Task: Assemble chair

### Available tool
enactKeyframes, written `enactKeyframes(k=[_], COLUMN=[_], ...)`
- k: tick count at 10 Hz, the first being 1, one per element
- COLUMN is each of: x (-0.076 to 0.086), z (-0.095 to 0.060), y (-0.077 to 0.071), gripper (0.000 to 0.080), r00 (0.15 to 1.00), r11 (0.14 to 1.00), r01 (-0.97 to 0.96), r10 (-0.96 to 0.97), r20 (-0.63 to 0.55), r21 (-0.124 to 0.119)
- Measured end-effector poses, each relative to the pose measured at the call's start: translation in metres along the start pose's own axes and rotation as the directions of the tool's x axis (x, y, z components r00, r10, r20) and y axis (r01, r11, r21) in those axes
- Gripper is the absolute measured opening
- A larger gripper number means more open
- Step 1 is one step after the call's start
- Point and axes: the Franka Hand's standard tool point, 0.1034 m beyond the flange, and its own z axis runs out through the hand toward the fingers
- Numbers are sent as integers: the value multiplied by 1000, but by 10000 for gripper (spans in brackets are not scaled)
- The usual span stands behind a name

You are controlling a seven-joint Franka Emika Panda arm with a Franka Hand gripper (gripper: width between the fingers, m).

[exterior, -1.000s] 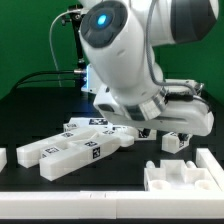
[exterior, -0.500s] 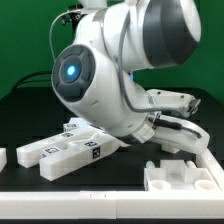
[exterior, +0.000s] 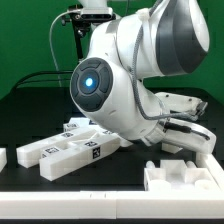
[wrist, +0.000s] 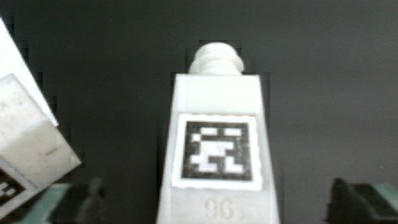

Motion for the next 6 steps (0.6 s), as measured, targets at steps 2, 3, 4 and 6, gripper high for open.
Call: enactKeyframes(k=[2,3,4,6], x=[1,1,1,-10], z=[0,0,-2,-27], y=[1,0,-2,-1], gripper=[426,282,284,284], r00=[1000,1000,1000,1000], r11=[1000,1000,1000,1000], r01=[-2,-1,3,18], r10=[2,1,-3,-17], r20=[1,-2,-20,-11], r21=[1,2,5,18])
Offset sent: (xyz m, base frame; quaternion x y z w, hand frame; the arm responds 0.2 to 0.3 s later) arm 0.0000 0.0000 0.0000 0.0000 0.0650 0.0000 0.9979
